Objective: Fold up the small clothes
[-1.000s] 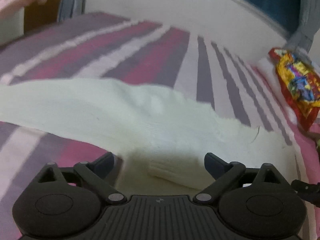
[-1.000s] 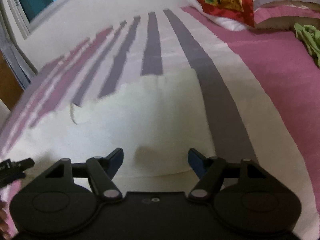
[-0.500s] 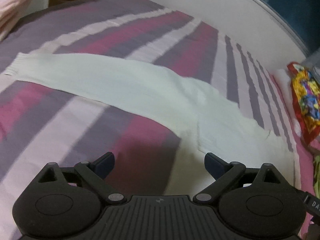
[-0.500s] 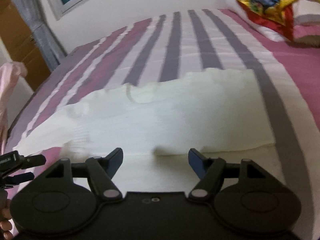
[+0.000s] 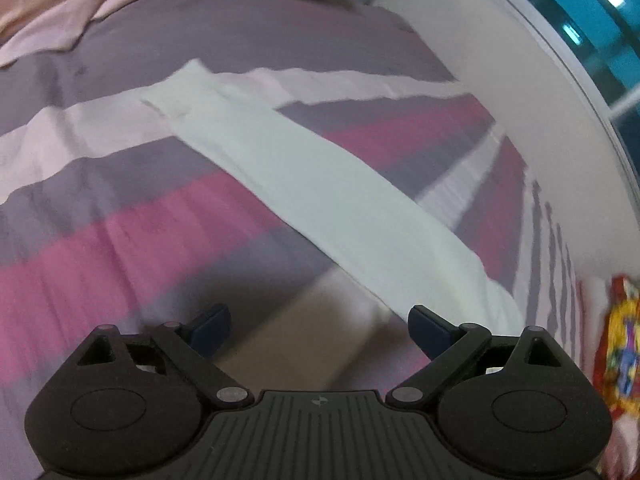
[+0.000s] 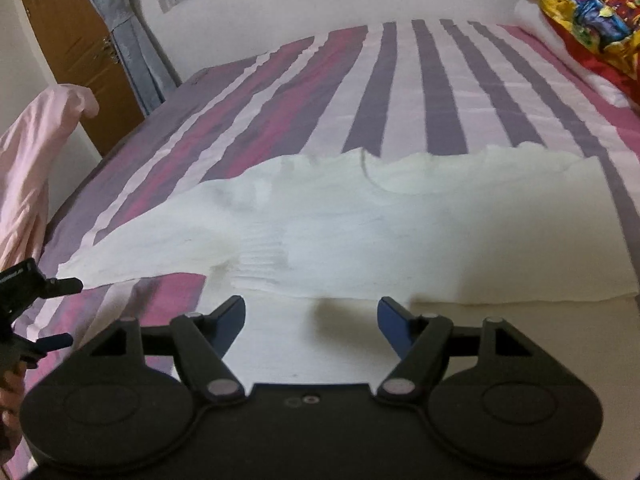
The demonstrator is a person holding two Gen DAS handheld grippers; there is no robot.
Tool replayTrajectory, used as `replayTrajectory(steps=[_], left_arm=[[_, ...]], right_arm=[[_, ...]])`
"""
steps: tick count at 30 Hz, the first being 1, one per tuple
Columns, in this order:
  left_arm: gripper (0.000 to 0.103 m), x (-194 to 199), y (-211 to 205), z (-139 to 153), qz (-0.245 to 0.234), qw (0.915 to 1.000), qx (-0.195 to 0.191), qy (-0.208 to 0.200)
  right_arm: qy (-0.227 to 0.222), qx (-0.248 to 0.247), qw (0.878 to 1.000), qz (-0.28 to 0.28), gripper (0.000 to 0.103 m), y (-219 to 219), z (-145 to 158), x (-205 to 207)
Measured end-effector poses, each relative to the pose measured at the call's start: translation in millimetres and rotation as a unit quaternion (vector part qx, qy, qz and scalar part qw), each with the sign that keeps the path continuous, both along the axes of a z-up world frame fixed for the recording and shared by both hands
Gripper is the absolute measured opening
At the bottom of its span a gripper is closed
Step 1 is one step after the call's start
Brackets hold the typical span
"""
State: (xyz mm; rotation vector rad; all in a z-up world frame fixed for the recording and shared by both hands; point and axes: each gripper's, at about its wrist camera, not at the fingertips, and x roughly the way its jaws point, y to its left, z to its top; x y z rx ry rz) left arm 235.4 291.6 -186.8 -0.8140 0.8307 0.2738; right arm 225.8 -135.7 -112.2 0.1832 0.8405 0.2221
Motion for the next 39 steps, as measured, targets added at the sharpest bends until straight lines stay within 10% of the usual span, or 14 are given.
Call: replayTrajectory(steps=[3,8,20,23,26,32,39], left_arm=[[0.095,5,16,-10,0.019,0.9996,-0.02,-0.004],[0.053,13,42,-27,0.051,0.9974,-0.05,-0.011],[0.05,29,102,-65,0.186,0.9674,-0.157,-0.068],[0.005,40,109,-69,0.204,0.966,-0.146,-0.063],[0.004,43,111,-78,0.225,0.9597,-0.157,-0.062],[0.003,54,90,-46,0.196,0.9725,-0.087,-0.091],[0.003,85,-9,41,-0.002,0.9833,0.022,-0.181]], right_arm=[[-0.002,-0.011,1.0,0.008,0.073,11,-2,5],[0.006,-0.005,1.0,0.012,0.073,25,-10,13],[0.021,0.002,1.0,0.02,0.073,35,-25,23],[0.024,0.007,1.0,0.017,0.073,33,-28,24],[0.025,0.009,1.0,0.014,0.074,30,-30,24],[0.02,0.015,1.0,0.003,0.074,15,-28,23],[0.01,0.022,1.0,-0.016,0.074,-7,-23,22]])
